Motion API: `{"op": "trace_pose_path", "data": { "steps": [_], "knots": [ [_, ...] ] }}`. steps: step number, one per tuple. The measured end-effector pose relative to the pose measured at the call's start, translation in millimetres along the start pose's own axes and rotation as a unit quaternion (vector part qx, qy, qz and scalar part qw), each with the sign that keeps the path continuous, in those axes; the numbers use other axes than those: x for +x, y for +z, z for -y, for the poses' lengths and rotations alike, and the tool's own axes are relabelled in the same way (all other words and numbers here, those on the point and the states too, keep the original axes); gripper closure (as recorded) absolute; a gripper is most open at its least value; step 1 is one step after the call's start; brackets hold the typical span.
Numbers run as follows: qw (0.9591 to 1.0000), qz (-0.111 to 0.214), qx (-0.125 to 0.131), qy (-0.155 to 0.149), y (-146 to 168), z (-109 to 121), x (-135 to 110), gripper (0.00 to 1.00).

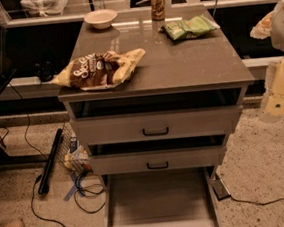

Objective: Place brown chip bag into bottom drawer

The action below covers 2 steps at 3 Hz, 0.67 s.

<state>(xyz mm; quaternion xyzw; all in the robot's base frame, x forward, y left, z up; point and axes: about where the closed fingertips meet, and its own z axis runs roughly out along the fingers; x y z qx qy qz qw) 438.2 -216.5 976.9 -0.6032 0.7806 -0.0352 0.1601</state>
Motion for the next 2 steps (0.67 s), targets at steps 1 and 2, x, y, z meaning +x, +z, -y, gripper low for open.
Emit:
{"op": "trace_pose_path", "data": {
  "steps": [1,2],
  "knots": [
    [1.0,0.002,0.004,0.001,-1,1,-1,0.0],
    [0.9986,0.037,0.034,0.02,4,26,-12,0.0]
  ]
}}
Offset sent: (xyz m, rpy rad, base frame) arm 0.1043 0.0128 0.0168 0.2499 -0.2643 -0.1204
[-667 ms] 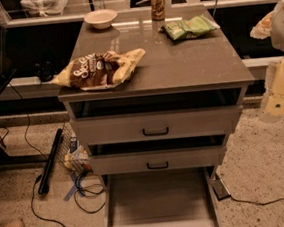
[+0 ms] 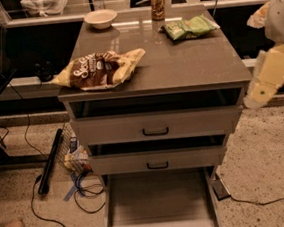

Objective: Place brown chip bag into bottom drawer

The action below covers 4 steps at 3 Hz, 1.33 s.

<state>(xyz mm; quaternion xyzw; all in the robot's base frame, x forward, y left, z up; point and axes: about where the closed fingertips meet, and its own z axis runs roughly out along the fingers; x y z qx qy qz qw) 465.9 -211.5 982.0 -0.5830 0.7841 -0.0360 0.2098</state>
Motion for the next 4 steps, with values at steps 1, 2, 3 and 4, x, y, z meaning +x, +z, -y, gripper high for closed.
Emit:
{"op": "trace_pose_path", "data": {
  "steps": [1,2,3,4],
  "knots": [
    [0.9915,0.111,0.051,0.045,26,76,-59,0.0],
    [0.9796,0.18,0.057,0.068,39,119,-109,0.0],
    [0.9796,0.18,0.057,0.068,39,119,-110,0.0],
    [0.9832,0.164,0.05,0.064,69,117,-144,0.0]
  ]
}}
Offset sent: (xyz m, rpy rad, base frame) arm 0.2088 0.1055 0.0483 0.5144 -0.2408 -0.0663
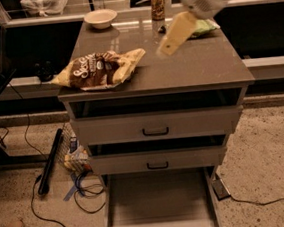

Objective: Place brown chip bag into bottom drawer

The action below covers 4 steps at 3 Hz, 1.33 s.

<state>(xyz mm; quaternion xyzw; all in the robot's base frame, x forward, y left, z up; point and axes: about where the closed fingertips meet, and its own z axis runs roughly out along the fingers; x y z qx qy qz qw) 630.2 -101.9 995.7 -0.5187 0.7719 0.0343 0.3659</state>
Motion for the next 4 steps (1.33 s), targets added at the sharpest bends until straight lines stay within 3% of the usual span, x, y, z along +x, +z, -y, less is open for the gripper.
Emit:
{"op": "trace_pose_path", "data": {
  "steps": [2,3,4],
  "knots": [
    [0.9954,-0.053,-0.072,-0.034,116,-45,-62,0.0],
    [0.9905,-0.081,-0.103,-0.044,155,-64,-75,0.0],
    [0.9862,-0.109,-0.115,-0.048,186,-77,-77,0.0]
  ]
}}
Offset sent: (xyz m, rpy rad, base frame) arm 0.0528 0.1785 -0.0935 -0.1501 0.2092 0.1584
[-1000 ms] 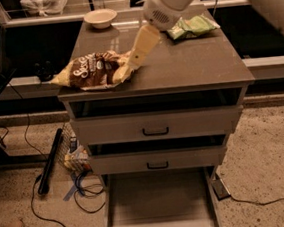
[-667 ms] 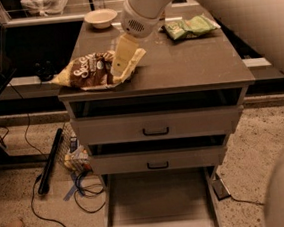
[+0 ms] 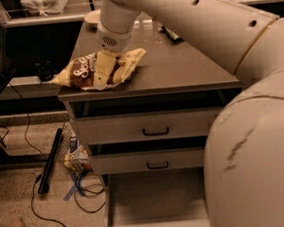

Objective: Place brown chip bag into bottom drawer

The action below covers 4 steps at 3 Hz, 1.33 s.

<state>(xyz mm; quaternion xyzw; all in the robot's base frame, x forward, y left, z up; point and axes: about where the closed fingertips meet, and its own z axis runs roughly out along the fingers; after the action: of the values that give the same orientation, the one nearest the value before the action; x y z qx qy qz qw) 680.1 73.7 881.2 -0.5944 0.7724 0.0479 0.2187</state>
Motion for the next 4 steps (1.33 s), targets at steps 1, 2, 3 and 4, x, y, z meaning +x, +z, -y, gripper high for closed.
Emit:
{"op": "trace_pose_path", "data": {
  "steps": [1,2,3,4],
  "knots": [
    [0.9997,-0.022,0.001,0.012,23,2,4,0.18],
    [0.9993,-0.023,0.003,0.03,31,6,12,0.41],
    [0.9985,-0.001,-0.005,0.054,29,4,25,0.64],
    [0.996,0.058,-0.013,0.067,1,-14,34,0.87]
  ]
}}
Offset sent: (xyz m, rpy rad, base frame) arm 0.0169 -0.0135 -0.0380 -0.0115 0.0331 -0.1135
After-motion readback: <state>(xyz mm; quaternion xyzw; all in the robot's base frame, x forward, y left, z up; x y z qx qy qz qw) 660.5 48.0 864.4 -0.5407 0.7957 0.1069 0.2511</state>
